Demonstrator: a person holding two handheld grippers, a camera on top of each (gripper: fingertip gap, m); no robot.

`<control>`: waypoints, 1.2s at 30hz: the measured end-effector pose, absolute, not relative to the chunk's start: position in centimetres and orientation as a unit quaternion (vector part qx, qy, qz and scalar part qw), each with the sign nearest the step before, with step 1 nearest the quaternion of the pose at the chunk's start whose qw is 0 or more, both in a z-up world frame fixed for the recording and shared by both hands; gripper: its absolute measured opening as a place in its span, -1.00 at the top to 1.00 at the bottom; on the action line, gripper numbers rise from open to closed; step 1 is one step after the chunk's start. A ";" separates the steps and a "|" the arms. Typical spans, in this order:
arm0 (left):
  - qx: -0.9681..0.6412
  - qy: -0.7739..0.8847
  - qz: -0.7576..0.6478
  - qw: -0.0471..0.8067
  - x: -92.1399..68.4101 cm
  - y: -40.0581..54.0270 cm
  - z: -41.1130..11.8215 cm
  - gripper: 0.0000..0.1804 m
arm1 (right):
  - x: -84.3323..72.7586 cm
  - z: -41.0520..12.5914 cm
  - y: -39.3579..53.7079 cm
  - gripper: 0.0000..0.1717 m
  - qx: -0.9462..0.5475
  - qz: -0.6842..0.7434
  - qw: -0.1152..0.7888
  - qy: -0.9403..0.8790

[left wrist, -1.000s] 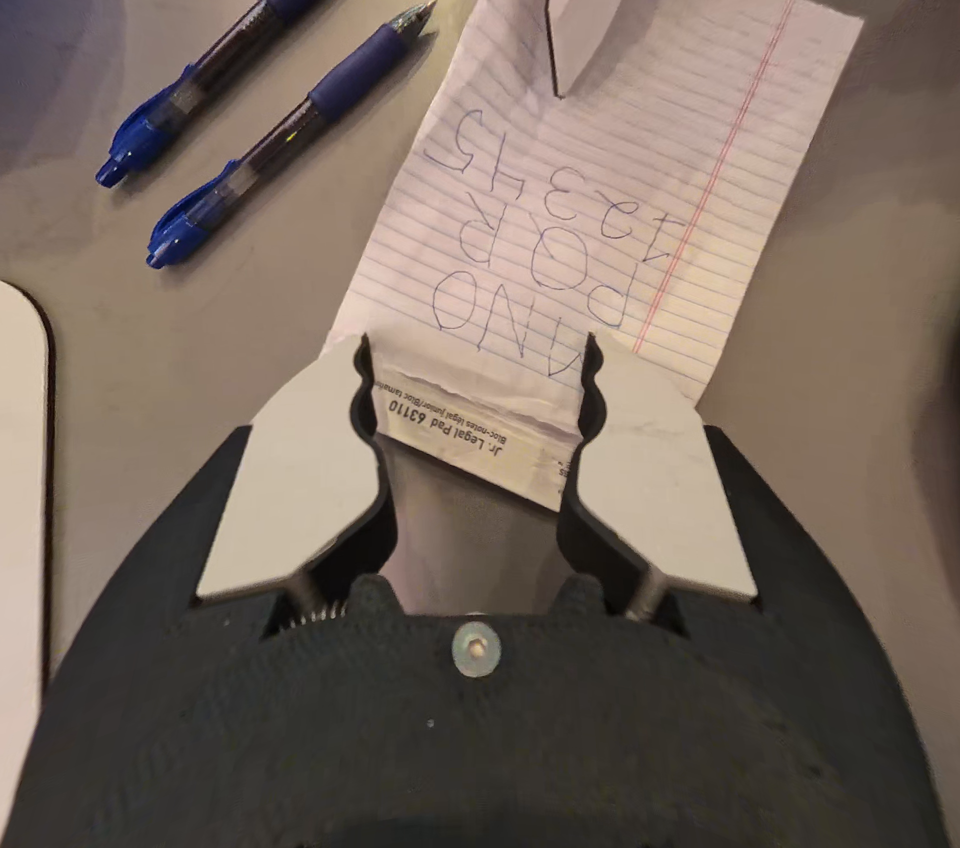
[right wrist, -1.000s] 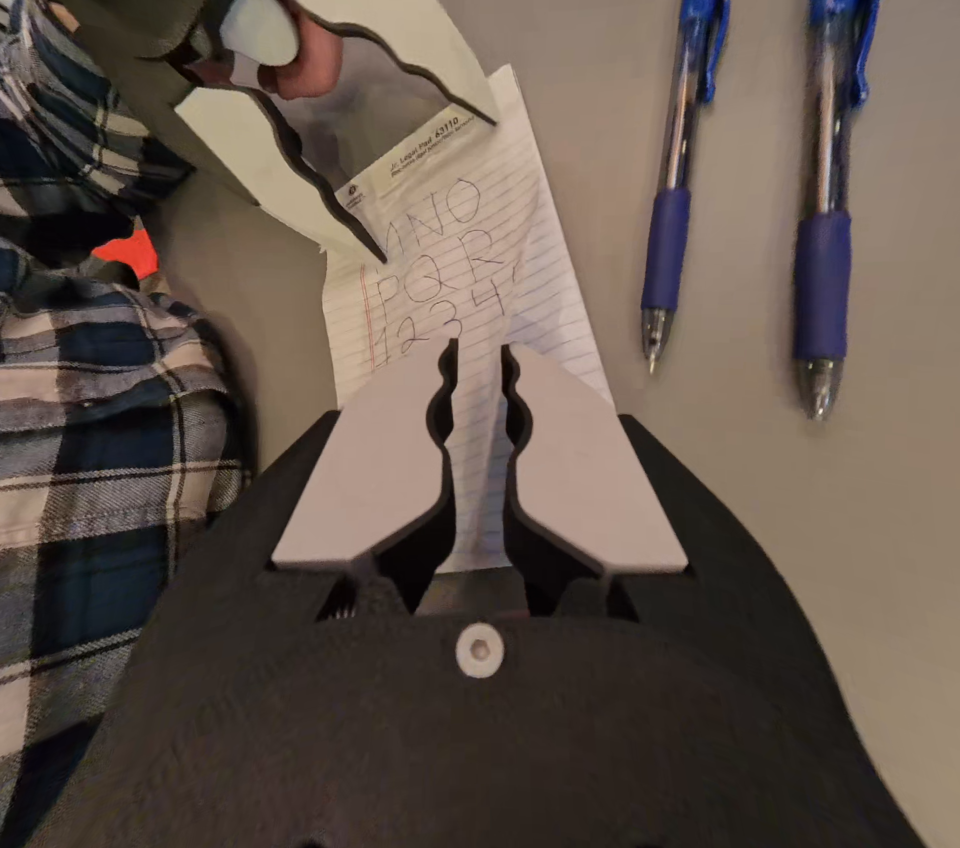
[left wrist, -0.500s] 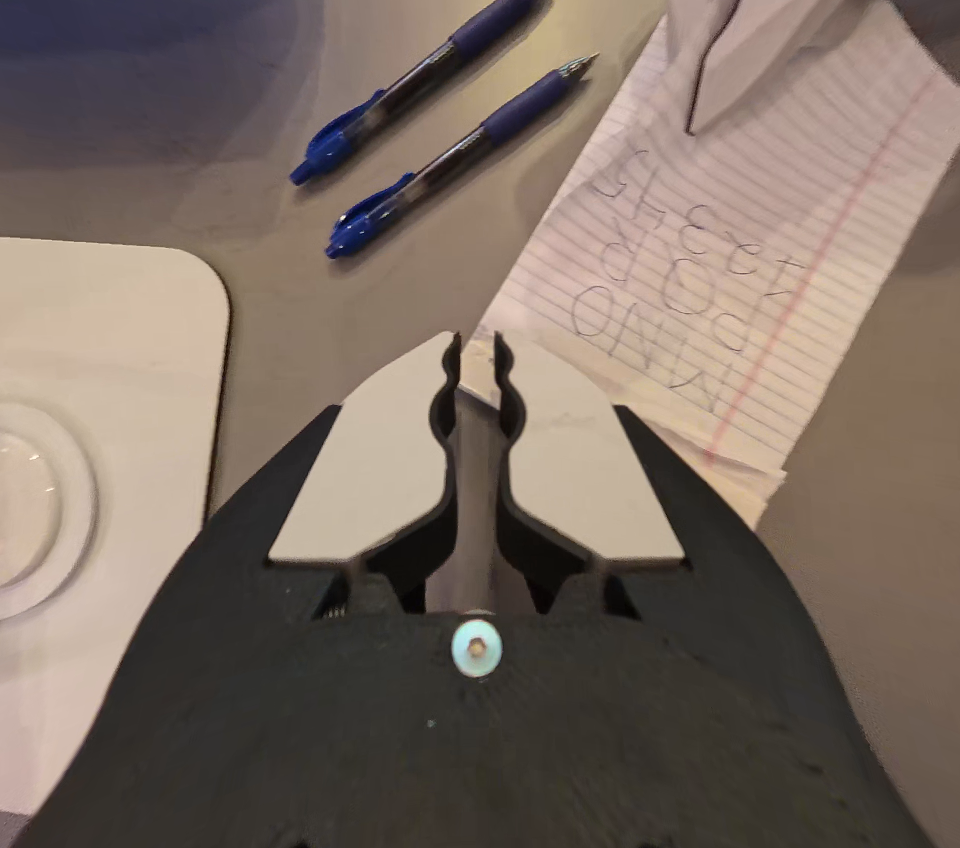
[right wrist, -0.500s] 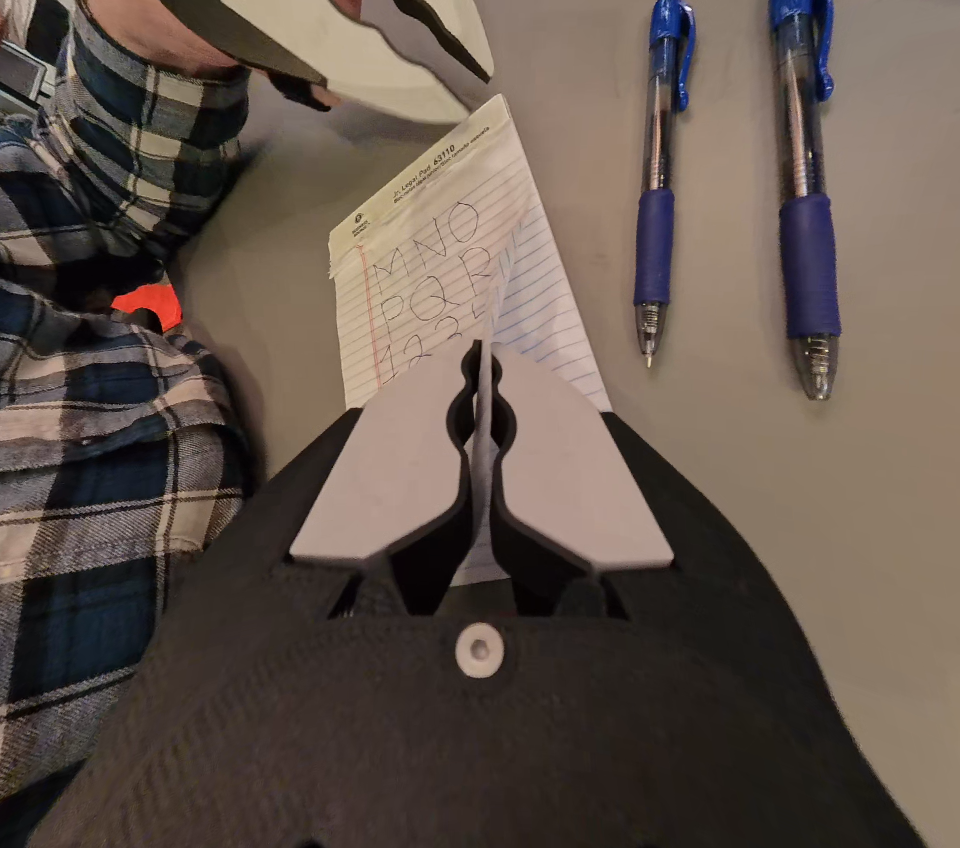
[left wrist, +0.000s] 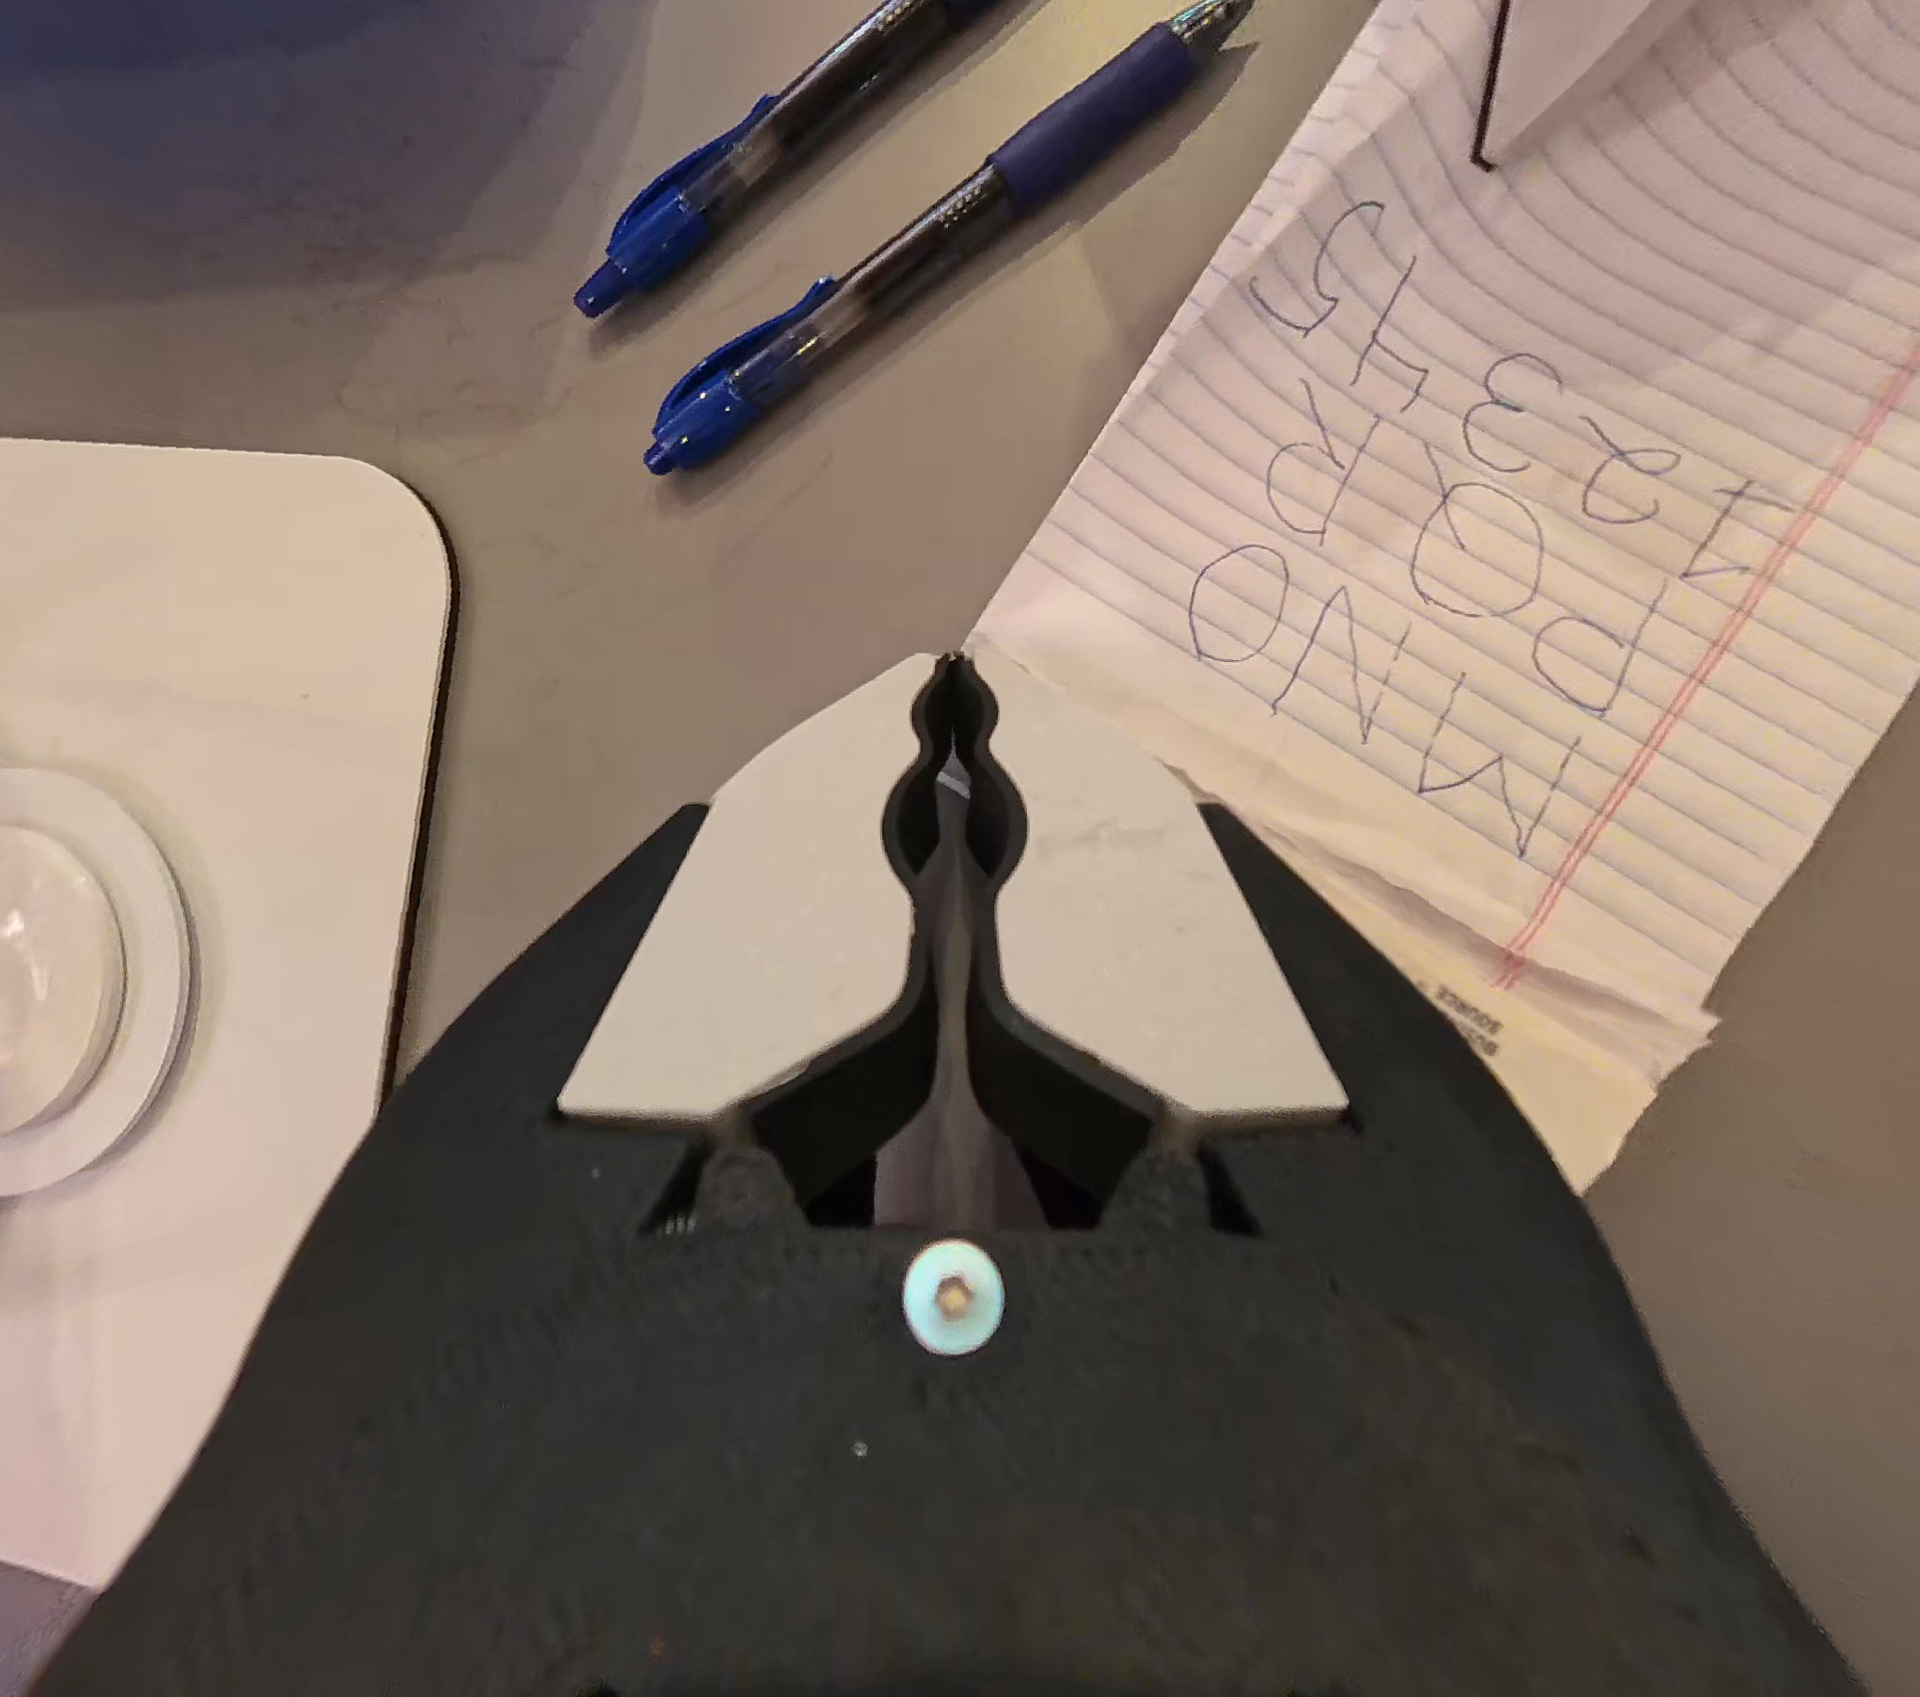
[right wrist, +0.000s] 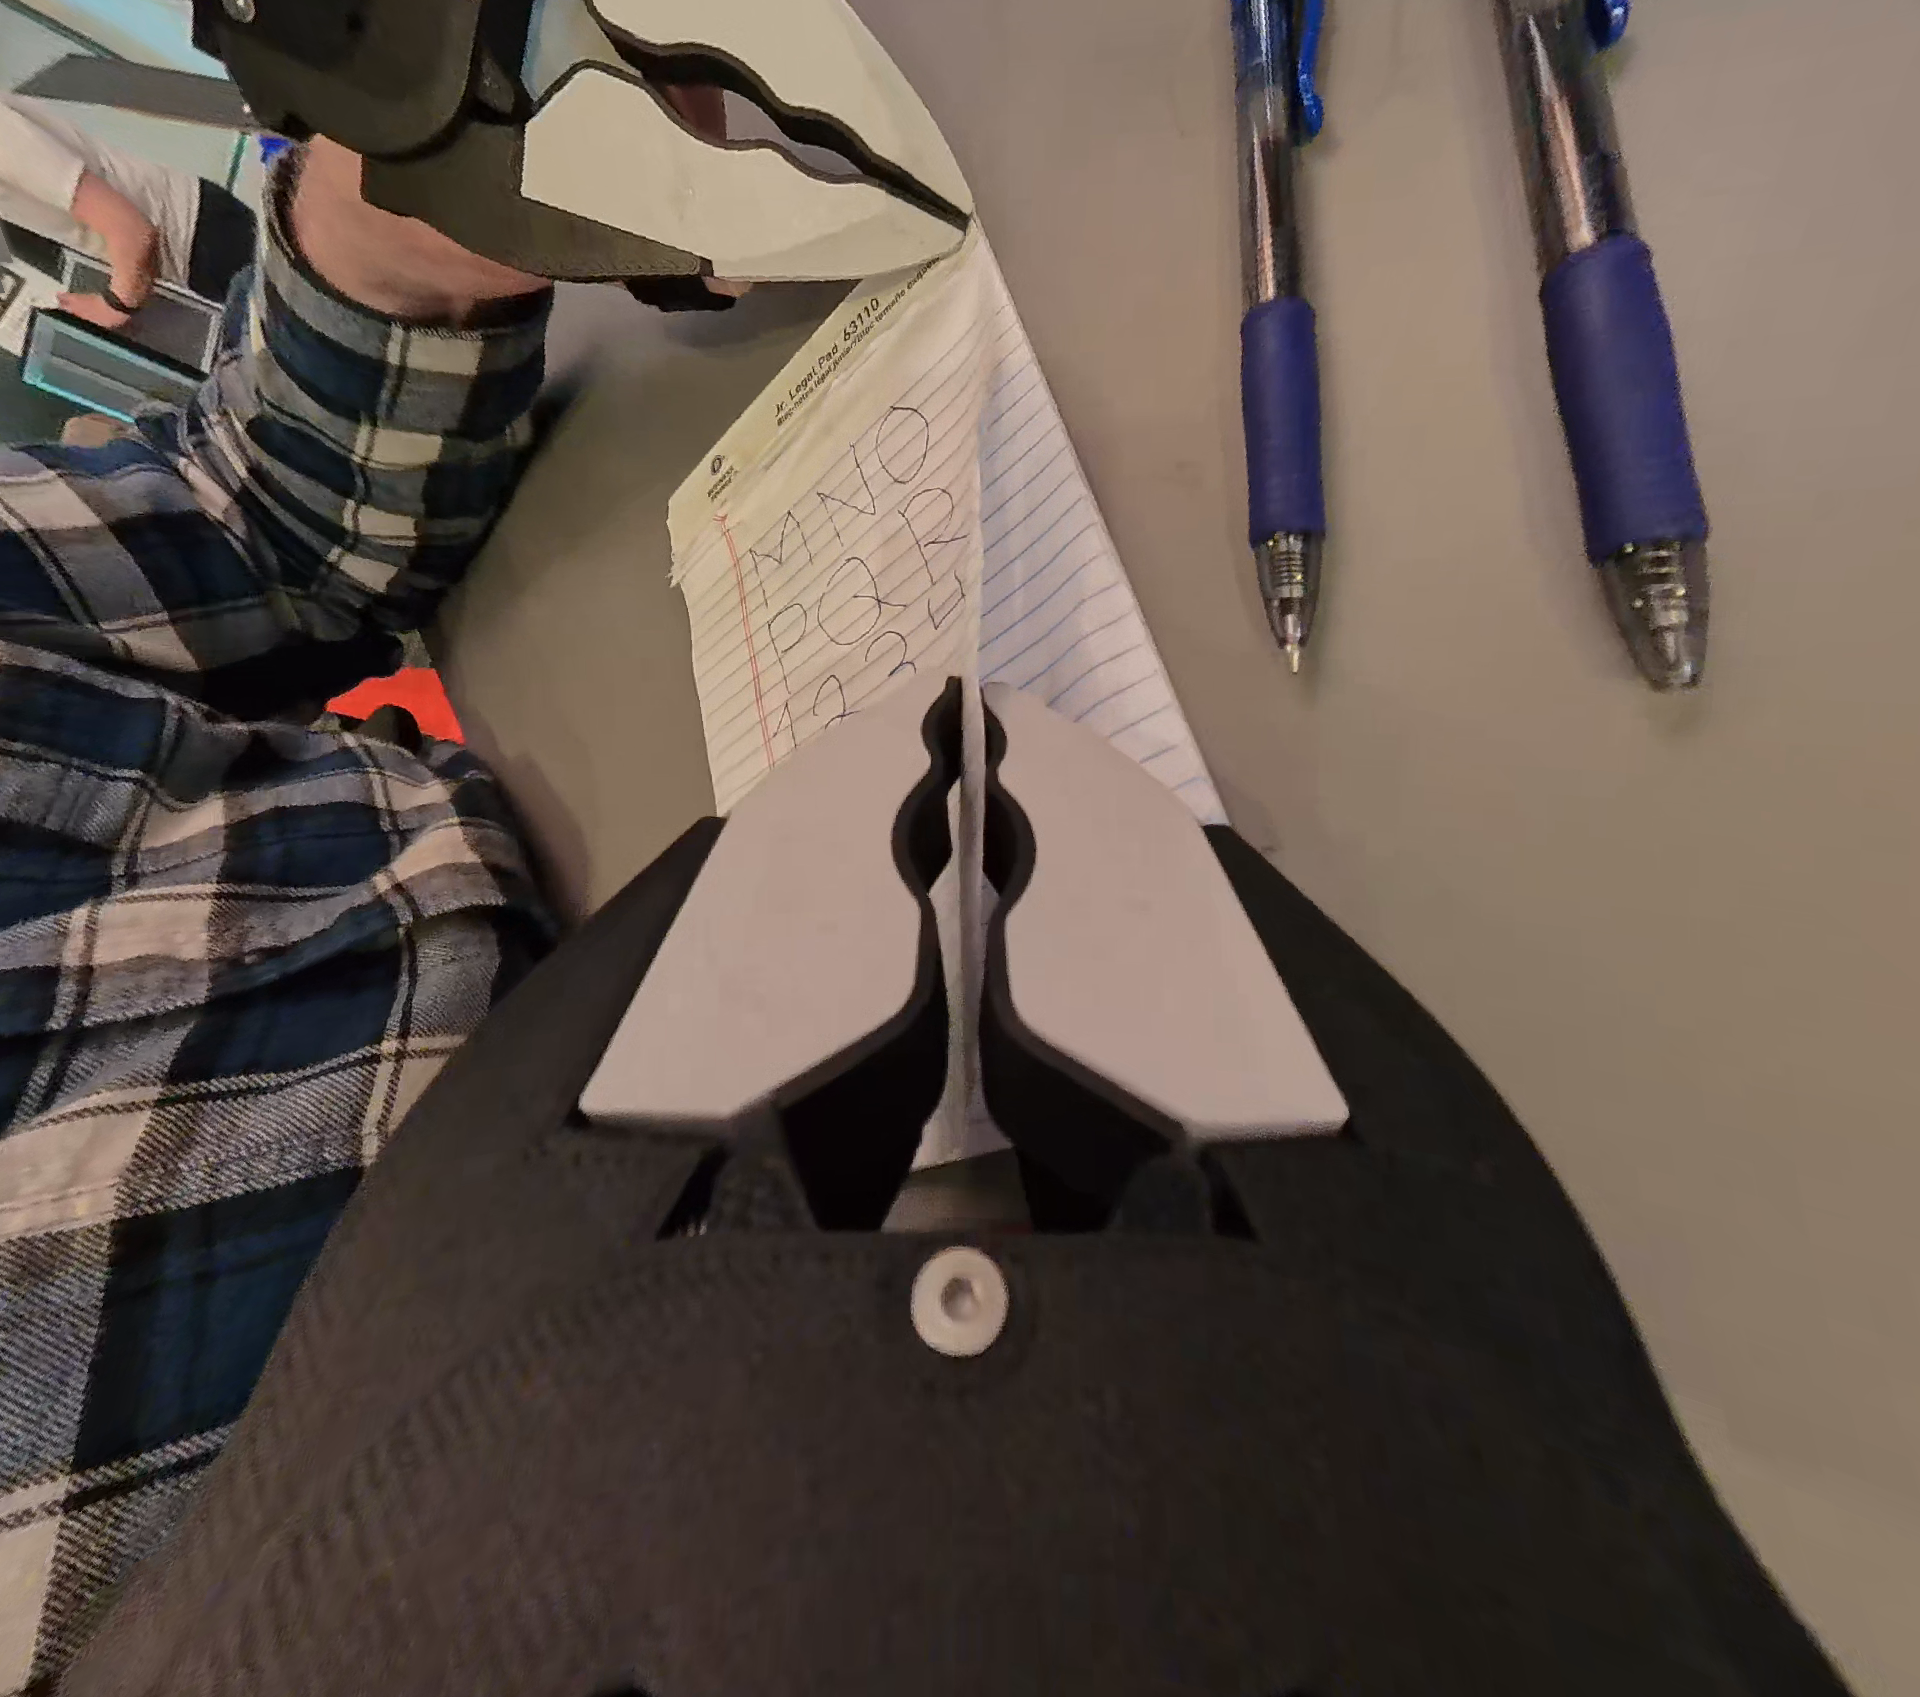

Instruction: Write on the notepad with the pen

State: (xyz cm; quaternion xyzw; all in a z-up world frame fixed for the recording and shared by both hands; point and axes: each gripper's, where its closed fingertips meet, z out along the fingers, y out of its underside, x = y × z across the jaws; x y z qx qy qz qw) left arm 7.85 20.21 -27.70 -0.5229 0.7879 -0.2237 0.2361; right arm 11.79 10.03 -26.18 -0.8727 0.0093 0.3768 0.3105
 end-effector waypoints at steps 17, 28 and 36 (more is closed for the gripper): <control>-0.534 0.777 -0.201 0.267 8.1 20.4 -28.0 0.99 | 9.5 -26.4 8.7 0.99 -0.873 0.390 0.291 0.038; -0.540 0.773 -0.192 0.273 8.2 20.5 -28.0 0.99 | 8.3 -25.2 7.9 1.00 -0.838 0.438 0.320 0.061; -0.536 0.773 -0.196 0.275 8.4 20.5 -28.0 0.99 | 8.9 -25.8 6.8 1.00 -0.847 0.416 0.322 0.076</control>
